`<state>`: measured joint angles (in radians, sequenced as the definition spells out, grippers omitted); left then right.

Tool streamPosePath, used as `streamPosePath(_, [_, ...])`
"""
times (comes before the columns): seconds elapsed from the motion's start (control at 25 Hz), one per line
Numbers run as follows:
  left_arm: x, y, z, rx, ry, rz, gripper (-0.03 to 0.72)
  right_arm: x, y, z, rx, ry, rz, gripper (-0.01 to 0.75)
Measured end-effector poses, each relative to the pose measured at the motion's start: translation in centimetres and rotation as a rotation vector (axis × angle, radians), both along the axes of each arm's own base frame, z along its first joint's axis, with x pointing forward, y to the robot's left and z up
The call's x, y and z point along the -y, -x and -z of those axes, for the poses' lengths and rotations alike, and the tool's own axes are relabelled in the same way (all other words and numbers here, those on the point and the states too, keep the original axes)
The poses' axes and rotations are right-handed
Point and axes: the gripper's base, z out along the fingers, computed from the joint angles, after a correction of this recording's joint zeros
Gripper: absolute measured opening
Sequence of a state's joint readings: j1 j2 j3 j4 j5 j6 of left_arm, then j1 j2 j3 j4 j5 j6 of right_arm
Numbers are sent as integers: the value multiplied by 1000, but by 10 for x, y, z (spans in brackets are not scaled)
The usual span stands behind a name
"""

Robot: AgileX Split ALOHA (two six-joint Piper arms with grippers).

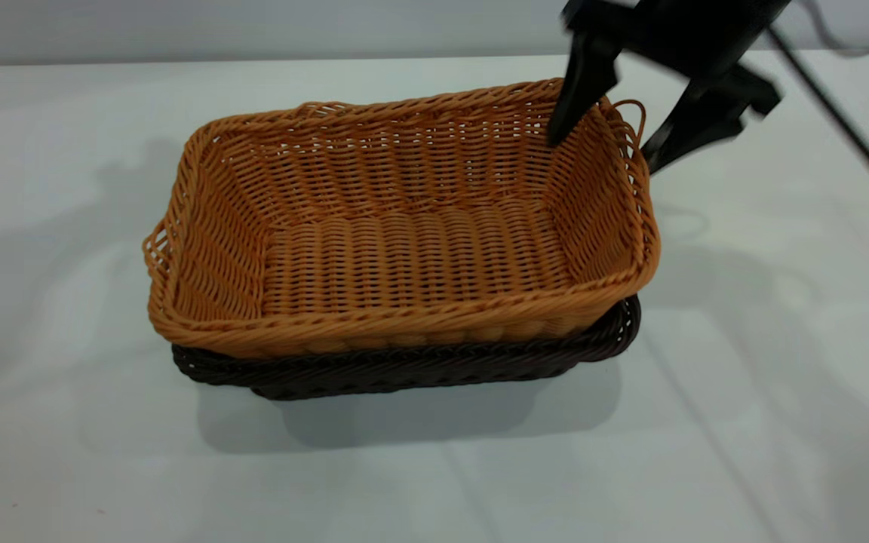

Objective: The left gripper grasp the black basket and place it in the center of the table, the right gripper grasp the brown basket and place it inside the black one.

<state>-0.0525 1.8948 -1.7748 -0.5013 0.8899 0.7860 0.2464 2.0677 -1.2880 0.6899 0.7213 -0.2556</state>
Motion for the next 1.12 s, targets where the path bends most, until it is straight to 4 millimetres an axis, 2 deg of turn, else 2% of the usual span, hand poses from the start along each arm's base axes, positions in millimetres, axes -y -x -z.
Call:
streamPosePath(0.12, [0,5,-9,22,2,-1,484,18,-2,-44,126,12,11,589])
streamPosePath(0.28, [-2,23,-42,93,8,-13,484,39,16,-127,345,29,10,587])
streamPosePath(0.36, [-4,39,-64,125,4,-29,484,46,35,-167,440,36,-9,586])
streamPosePath(0.48, [-9,65,-89,126,-15,-75,484,51,76,-223,569,19,-39,586])
streamPosePath(0.64, [-19,99,-110,56,-66,-181,484,58,137,-275,679,-4,-97,586])
streamPosePath(0.76, [-27,118,-118,-7,-86,-298,484,63,184,-299,743,-5,-154,586])
streamPosePath(0.88, [-32,126,-124,-15,-61,-423,484,69,226,-307,805,-11,-176,586])
streamPosePath(1.0, [-36,132,-119,-44,-57,-502,484,74,260,-300,833,-24,-184,586])
streamPosePath(1.12, [-38,144,-107,-90,-67,-526,484,78,291,-280,820,-26,-202,586])
